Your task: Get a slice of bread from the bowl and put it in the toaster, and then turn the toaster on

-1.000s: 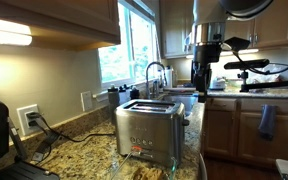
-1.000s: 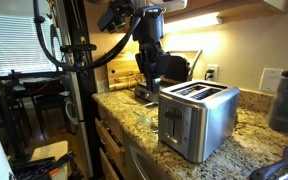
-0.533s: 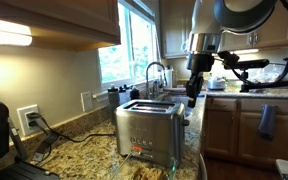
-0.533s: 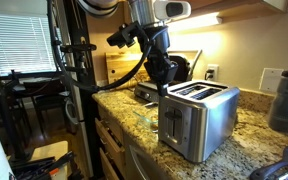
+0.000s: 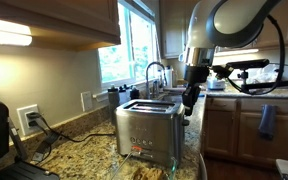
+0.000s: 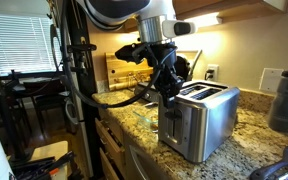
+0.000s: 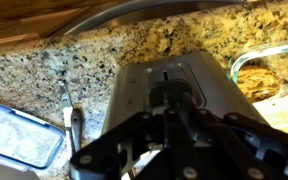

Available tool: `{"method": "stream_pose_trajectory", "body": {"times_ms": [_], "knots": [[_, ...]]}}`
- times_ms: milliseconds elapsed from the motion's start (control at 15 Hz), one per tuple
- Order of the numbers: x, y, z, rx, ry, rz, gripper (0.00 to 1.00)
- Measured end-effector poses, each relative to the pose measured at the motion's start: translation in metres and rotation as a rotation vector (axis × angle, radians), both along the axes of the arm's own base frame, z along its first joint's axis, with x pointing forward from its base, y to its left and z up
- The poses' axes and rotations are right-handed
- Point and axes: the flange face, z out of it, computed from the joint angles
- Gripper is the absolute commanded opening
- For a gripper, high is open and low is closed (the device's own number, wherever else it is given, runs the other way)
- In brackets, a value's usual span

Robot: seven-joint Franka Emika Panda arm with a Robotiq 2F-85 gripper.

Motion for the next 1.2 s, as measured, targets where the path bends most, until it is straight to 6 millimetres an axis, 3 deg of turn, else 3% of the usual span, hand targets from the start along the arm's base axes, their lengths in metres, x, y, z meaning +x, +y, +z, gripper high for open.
{"method": "stream_pose_trajectory", "body": {"times_ms": [67,467,1200], "knots": [[0.0,-0.002,-0.001,0.002,0.0,-0.004,0.03],[-0.001,-0.013,-0.007,0.009,-0.009,-0.022,0.05],[0.001,-0.014,-0.034,0.023,-0.024,-0.023,0.05]]}}
